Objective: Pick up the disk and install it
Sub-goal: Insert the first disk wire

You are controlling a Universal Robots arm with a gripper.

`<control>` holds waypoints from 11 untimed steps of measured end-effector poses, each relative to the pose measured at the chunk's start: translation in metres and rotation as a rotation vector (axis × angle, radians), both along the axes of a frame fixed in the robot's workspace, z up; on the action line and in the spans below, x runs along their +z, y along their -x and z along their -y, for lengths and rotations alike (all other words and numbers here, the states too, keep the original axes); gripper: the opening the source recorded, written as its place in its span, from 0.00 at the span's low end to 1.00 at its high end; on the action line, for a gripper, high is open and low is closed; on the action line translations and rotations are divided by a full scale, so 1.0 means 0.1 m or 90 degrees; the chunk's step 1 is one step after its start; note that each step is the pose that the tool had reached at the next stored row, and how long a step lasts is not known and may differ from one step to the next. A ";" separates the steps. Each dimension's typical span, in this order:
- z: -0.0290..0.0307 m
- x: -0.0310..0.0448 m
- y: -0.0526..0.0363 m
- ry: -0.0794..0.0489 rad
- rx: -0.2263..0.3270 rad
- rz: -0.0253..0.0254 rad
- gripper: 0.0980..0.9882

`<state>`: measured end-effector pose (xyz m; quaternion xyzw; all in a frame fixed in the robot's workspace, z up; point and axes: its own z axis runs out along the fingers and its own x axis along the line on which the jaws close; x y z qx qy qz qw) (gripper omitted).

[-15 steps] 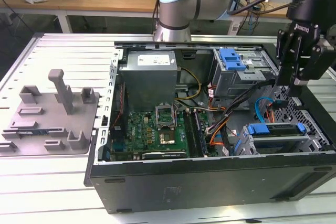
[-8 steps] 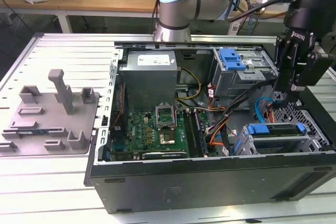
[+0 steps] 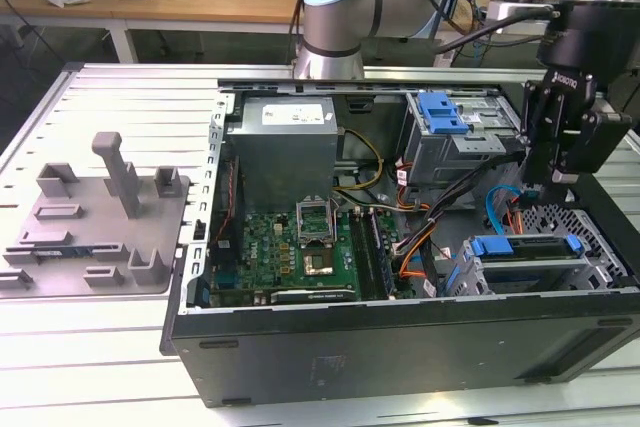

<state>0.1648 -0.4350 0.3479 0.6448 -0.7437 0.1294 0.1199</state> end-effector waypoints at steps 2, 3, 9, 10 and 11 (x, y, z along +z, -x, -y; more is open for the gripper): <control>-0.033 -0.020 -0.001 0.007 0.000 0.0000 0.37; -0.056 -0.024 -0.001 0.010 0.000 0.0000 0.28; -0.089 -0.079 0.003 0.019 0.000 0.0000 0.28; -0.089 -0.087 0.003 0.019 0.000 0.0000 0.28; -0.089 -0.093 0.005 0.020 0.000 0.0000 0.28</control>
